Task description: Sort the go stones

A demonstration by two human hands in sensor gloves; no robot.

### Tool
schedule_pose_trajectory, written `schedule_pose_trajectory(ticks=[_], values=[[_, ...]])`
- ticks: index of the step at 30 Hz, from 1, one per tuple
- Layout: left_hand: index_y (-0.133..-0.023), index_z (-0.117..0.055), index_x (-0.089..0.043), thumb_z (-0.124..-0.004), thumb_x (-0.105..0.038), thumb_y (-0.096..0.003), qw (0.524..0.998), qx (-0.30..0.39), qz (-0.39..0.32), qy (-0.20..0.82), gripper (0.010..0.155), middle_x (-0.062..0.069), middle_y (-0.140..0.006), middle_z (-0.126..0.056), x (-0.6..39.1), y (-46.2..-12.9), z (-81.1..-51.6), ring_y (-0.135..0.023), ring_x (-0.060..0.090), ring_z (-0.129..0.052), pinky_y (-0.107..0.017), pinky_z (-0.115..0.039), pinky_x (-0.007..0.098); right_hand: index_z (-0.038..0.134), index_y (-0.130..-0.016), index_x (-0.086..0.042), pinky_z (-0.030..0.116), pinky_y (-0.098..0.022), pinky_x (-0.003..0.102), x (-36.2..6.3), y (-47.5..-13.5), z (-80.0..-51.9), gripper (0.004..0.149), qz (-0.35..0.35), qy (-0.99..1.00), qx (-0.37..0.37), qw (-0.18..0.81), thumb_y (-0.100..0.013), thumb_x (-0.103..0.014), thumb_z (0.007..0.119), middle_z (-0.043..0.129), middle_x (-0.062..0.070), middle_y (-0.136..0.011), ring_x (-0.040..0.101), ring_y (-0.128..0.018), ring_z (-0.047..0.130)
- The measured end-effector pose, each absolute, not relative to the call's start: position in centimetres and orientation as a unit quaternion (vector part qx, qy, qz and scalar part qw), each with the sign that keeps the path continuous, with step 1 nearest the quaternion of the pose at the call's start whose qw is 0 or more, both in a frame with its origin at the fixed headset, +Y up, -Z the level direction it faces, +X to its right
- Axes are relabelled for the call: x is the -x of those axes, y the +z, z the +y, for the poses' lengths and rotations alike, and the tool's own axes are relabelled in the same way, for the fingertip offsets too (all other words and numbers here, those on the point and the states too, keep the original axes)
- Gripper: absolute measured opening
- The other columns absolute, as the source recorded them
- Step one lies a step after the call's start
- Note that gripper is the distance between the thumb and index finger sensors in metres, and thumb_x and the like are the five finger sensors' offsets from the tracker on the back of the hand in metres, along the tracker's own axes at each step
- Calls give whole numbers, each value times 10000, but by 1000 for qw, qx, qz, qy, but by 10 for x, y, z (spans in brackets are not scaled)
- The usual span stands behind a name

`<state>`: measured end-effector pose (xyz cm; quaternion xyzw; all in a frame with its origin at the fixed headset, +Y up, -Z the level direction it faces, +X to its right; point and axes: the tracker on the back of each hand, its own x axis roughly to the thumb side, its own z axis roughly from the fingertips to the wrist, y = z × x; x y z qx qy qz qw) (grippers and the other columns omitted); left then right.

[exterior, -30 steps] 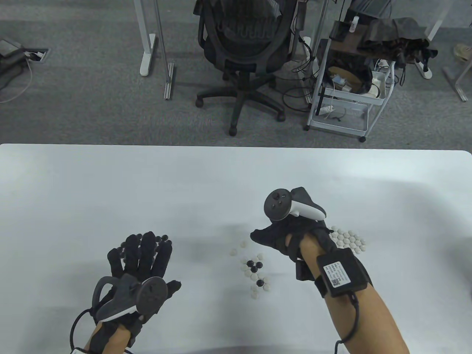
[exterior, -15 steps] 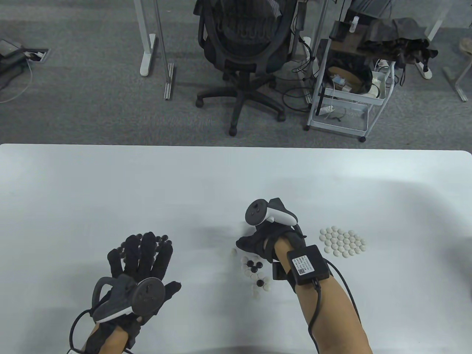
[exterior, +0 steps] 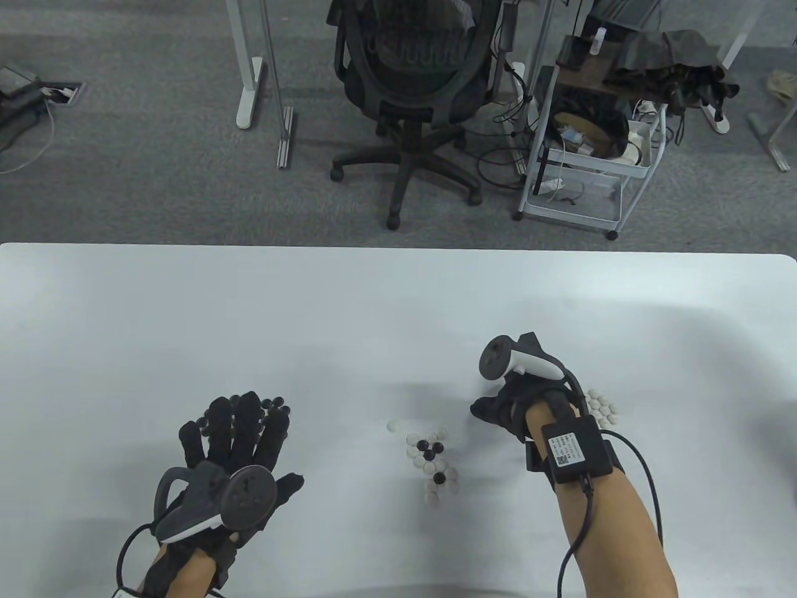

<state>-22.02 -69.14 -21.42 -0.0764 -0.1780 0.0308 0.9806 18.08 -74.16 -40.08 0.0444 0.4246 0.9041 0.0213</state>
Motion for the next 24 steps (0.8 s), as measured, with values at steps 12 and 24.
schedule_pose_trajectory(ticks=[12, 24], values=[[-1193, -131, -104, -434, -538, -619, 980, 83, -181, 20, 780, 362, -1149, 105, 217, -216, -694, -916, 631, 125, -531, -21, 856, 597, -1087, -251, 26, -546, 800, -234, -393, -739, 611, 416, 909, 25, -2, -547, -510, 480, 14, 231, -1113, 536, -880, -131], [-1192, -133, -100, -434, -538, -619, 980, 92, -177, 24, 782, 358, -1150, 104, 217, -217, -694, -918, 626, 128, -530, -21, 856, 637, -1091, -202, 56, -545, 807, -182, -379, -706, 642, 399, 906, -103, 99, -553, -515, 482, 49, 259, -1122, 555, -888, -95]])
